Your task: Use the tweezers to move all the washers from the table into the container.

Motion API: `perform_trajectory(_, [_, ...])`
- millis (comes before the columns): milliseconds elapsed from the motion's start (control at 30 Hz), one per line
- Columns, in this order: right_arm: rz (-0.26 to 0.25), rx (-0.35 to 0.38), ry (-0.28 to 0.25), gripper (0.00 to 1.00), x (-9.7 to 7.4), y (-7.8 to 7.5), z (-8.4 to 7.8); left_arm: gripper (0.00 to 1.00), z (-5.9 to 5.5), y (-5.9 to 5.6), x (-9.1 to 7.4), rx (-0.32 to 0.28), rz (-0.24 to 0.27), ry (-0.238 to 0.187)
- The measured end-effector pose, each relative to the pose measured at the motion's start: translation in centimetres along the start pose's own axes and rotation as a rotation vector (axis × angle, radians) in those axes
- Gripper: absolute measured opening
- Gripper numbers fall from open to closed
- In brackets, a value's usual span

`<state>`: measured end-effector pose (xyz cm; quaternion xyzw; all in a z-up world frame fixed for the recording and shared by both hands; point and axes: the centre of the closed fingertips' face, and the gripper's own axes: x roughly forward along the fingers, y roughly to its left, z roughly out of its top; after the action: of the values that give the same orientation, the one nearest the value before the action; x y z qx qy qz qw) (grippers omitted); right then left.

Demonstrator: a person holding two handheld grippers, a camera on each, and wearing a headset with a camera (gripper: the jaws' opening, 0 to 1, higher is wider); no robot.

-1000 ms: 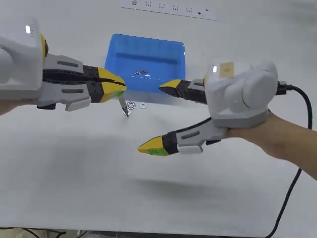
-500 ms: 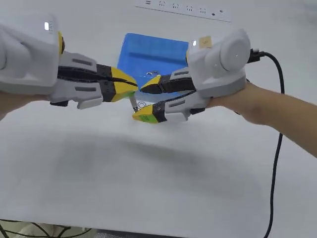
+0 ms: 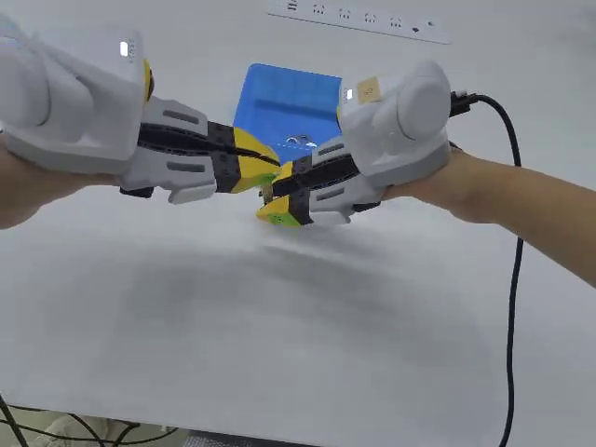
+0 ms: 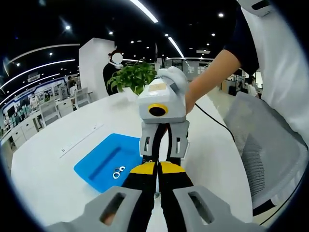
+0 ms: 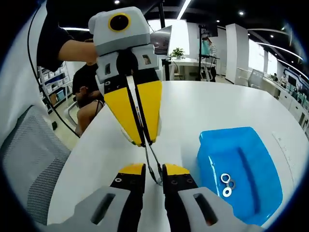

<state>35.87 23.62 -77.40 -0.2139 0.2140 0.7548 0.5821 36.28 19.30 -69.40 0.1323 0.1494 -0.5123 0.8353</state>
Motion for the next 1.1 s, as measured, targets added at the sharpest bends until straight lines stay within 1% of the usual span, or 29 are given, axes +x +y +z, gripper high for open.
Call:
perform_trajectory(100, [0.004,-0.007,0.002,0.12,0.0,0.0,-0.1,0.04,-0.1,0.1,0.1,0.003,-0.004,0.002])
perform_trajectory(167, [0.000,-0.042,0.007,0.12,0.1,0.0,-0.2,0.04,-0.1,0.4,0.1,0.005,0.001,0.004])
perform_trajectory(200, [-0.002,-0.047,0.009,0.11,0.1,0.0,-0.2,0.04,-0.2,0.4,0.2,0.005,0.002,0.004])
perform_trajectory(333, [-0.003,-0.043,0.006,0.10,0.0,0.0,-0.2,0.04,-0.1,0.4,0.3,0.006,0.005,0.005])
perform_trajectory(400, [-0.010,-0.062,0.010,0.10,0.0,0.1,-0.2,0.05,-0.1,0.5,0.3,-0.008,0.013,0.006])
perform_trajectory(500, [-0.017,-0.069,0.013,0.10,0.0,-0.1,-0.2,0.05,-0.2,0.6,0.3,-0.021,0.025,0.002])
perform_trajectory(533, [-0.020,-0.071,0.013,0.10,0.0,-0.1,-0.2,0.05,-0.2,0.8,0.2,-0.038,0.037,-0.004])
perform_trajectory(567, [-0.022,-0.074,0.014,0.10,0.0,-0.1,-0.2,0.06,-0.2,0.6,0.2,-0.071,0.034,-0.012])
perform_trajectory(600, [-0.025,-0.082,0.015,0.10,0.0,0.0,-0.2,0.06,-0.3,0.7,0.1,-0.068,0.038,-0.012])
perform_trajectory(633, [-0.028,-0.083,0.016,0.10,0.0,0.0,-0.2,0.08,-0.3,0.7,0.1,-0.068,0.044,-0.010])
perform_trajectory(667, [-0.032,-0.086,0.017,0.10,0.0,0.0,-0.2,0.13,-0.4,0.6,0.0,-0.072,0.045,-0.005])
perform_trajectory(700, [-0.033,-0.088,0.017,0.10,0.0,0.1,-0.2,0.16,-0.4,0.5,-0.1,-0.071,0.048,-0.003])
perform_trajectory(800, [-0.038,-0.086,0.017,0.10,-0.1,0.3,-0.3,0.21,-0.4,0.2,-0.6,-0.073,0.056,-0.002])
perform_trajectory(867, [-0.040,-0.092,0.021,0.10,-0.2,0.5,-0.3,0.26,-0.3,-0.1,-1.0,-0.081,0.060,-0.005])
perform_trajectory(900, [-0.040,-0.093,0.023,0.10,-0.3,0.6,-0.3,0.30,-0.3,-0.2,-1.1,-0.081,0.065,-0.010])
perform_trajectory(967, [-0.041,-0.097,0.026,0.10,-0.6,0.9,-0.3,0.36,-0.3,-0.3,-1.5,-0.081,0.091,-0.012])
perform_trajectory(1033, [-0.042,-0.103,0.030,0.10,-0.9,1.2,-0.3,0.45,-0.6,-0.7,-1.7,-0.087,0.100,-0.005])
perform_trajectory(1100, [-0.044,-0.103,0.027,0.10,-1.2,1.4,-0.2,0.53,-0.8,-0.7,-1.9,-0.086,0.124,0.001])
